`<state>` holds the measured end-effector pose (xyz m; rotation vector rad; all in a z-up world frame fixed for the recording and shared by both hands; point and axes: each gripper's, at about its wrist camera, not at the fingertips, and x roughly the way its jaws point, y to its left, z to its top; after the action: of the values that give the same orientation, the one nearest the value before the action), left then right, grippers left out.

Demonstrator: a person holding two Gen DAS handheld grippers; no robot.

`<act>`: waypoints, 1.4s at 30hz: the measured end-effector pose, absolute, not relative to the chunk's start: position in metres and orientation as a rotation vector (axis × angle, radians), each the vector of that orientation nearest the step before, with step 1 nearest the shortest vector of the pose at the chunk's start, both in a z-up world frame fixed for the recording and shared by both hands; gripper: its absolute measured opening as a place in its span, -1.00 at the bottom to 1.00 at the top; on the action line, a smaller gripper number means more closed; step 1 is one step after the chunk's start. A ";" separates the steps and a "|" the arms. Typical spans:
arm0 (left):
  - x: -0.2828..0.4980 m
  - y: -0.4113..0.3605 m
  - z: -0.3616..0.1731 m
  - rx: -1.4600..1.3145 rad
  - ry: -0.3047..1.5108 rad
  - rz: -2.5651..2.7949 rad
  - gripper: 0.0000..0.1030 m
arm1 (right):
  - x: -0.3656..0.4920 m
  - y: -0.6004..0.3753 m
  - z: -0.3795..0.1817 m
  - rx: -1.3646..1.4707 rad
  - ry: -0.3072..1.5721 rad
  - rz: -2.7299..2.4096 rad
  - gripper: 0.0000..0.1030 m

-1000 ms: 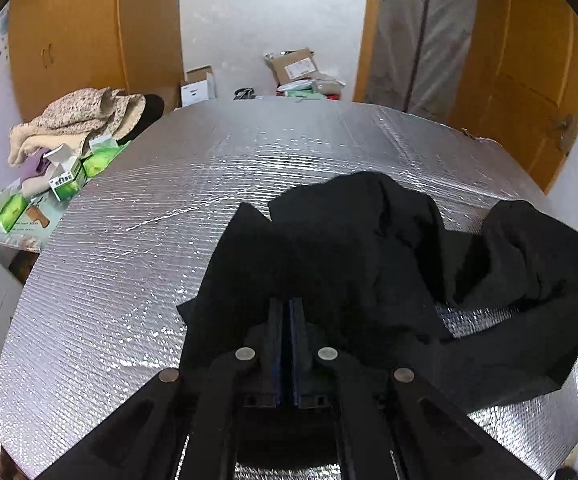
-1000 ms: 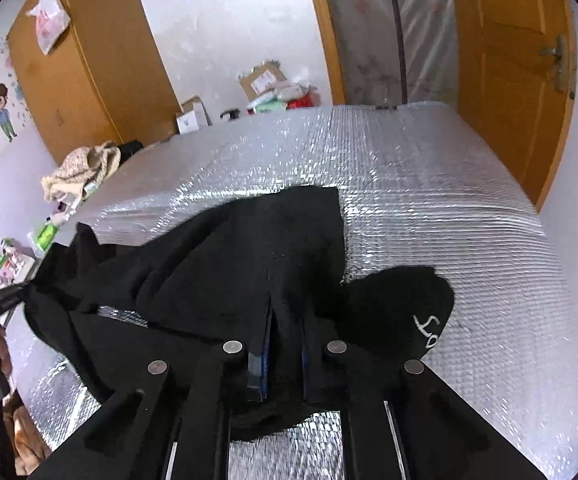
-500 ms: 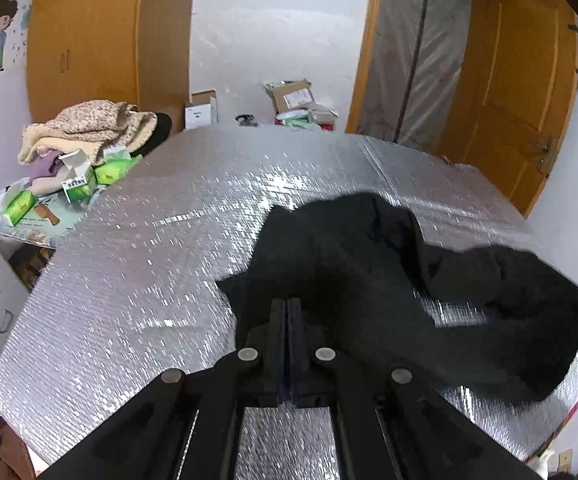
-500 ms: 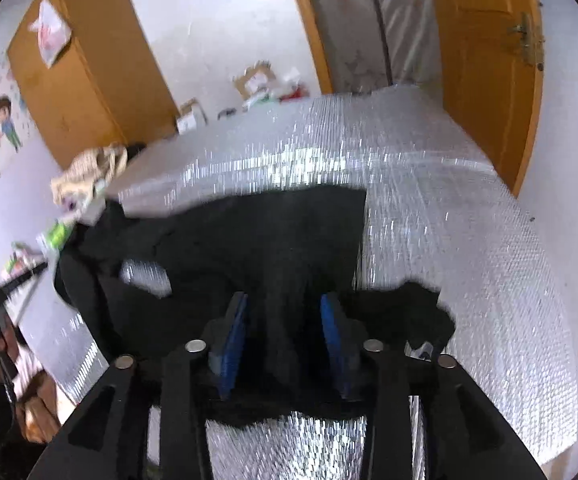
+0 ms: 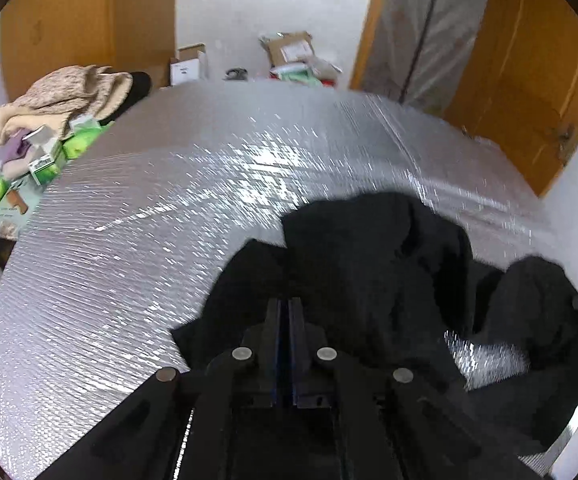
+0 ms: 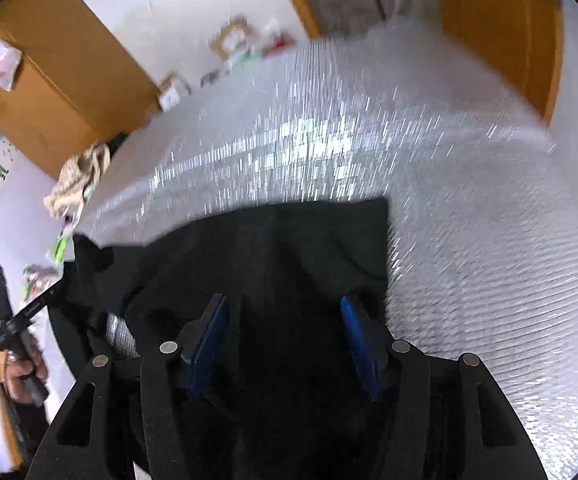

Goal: Fold clothes

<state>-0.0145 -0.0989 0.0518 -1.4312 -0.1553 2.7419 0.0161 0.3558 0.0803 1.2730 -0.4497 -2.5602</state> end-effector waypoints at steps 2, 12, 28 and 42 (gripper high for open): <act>-0.009 -0.092 0.049 -1.411 -0.110 2.754 -0.99 | 0.009 0.355 0.079 1.287 -0.462 -2.545 -0.29; -0.001 -0.097 0.106 -1.141 -0.177 2.873 -0.99 | -0.004 0.364 0.129 1.113 -0.501 -2.601 -0.95; 0.033 -0.047 0.114 -1.038 -0.165 2.710 -0.98 | 0.013 0.371 0.070 1.337 -0.572 -2.484 0.16; 0.062 -0.060 0.122 -1.015 -0.193 2.756 -0.98 | 0.025 0.276 0.156 0.977 -0.393 -2.442 -0.88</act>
<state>0.0617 -0.0597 0.1219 -1.0152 -0.1935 2.7564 0.0249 0.2759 0.1564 0.9773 -0.3932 -2.4423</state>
